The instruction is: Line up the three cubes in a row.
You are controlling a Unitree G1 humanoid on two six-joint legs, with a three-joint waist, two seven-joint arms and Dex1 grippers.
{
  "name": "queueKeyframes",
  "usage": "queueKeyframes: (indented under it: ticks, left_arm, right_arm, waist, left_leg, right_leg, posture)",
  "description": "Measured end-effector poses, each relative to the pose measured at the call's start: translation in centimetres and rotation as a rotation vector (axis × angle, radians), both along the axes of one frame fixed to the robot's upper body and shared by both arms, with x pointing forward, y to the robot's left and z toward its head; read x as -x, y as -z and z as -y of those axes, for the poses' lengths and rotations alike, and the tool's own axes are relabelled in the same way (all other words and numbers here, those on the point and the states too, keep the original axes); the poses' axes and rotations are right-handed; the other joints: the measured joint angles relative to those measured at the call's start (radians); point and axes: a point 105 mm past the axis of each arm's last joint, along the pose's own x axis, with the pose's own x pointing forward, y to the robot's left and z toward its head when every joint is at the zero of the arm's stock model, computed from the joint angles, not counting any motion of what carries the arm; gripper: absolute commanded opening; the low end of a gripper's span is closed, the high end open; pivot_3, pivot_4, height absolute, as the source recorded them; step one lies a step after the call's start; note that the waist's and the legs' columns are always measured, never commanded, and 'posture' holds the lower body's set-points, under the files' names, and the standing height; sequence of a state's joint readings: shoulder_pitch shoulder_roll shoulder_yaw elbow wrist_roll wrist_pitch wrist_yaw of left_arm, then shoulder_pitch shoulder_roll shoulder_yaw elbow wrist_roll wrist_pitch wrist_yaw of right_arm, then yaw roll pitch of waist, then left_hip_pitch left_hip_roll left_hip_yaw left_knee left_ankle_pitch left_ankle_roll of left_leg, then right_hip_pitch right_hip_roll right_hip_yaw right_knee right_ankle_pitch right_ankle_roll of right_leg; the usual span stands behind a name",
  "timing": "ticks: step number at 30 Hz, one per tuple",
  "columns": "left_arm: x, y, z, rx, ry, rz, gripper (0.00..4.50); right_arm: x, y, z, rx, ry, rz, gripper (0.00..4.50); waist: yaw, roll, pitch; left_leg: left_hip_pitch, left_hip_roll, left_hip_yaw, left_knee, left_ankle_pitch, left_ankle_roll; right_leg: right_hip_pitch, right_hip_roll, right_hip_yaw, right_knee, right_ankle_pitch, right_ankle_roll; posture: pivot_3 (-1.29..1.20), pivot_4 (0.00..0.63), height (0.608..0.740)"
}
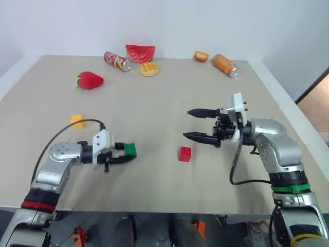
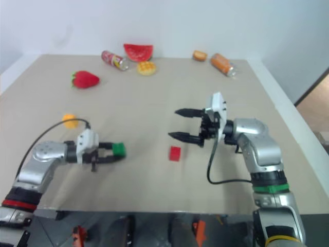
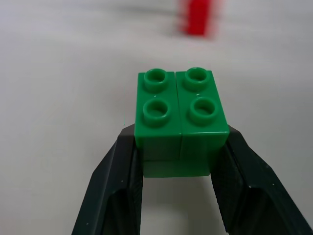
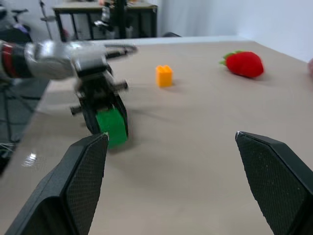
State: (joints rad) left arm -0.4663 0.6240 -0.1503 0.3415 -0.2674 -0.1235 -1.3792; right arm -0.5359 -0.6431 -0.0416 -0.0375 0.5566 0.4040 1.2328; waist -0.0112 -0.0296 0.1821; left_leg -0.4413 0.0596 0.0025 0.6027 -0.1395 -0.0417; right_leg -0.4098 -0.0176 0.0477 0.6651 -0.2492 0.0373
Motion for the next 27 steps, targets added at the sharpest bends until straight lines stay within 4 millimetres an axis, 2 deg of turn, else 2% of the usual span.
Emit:
queueKeyframes:
  ticks: [4,8,12,15,27]
  left_arm:
    - [-1.3,-0.2,1.2,-0.008,0.081,0.026,1.33]
    - [-1.8,0.0,3.4,0.013,0.165,0.021,1.33]
    - [-1.9,-0.1,4.8,0.020,0.225,0.022,1.33]
    - [-1.6,0.7,5.3,0.007,0.260,0.005,1.33]
    - [-3.3,0.7,6.9,0.015,0.232,0.029,1.33]
  right_arm:
    - [1.4,0.8,2.2,0.039,0.043,-0.054,4.33]
    - [2.7,1.6,4.0,0.073,0.089,-0.089,4.33]
    - [3.4,1.4,4.2,0.073,0.106,-0.082,4.33]
    - [3.5,1.5,4.2,0.070,0.122,-0.080,4.33]
    - [3.4,1.4,3.7,0.063,0.135,-0.067,4.33]
  waist:
    - [0.007,0.000,0.000]
    - [0.002,0.000,0.000]
    - [-0.012,0.000,0.000]
    - [-0.016,0.000,0.000]
    - [-0.011,0.000,0.000]
  left_leg:
    - [-0.001,-0.001,0.001,0.001,0.000,0.001]
    - [-0.001,-0.001,0.001,0.001,-0.001,0.001]
    - [0.000,0.000,-0.001,0.001,-0.001,0.002]
    - [0.001,0.001,-0.001,0.001,-0.001,0.002]
    - [-0.001,-0.001,-0.001,0.008,0.000,0.002]
  right_leg:
    - [0.000,-0.001,0.001,-0.001,0.000,0.002]
    - [0.000,0.001,0.001,0.000,0.001,0.004]
    - [0.000,0.002,0.001,0.000,0.003,0.006]
    - [0.001,0.003,0.001,0.000,0.003,0.006]
    - [0.003,0.002,0.002,0.000,0.004,0.004]
  posture:
    - [0.00,0.150,0.740]
    - [0.00,0.150,0.740]
    - [0.00,0.150,0.740]
    - [0.00,0.150,0.740]
    - [0.00,0.150,0.740]
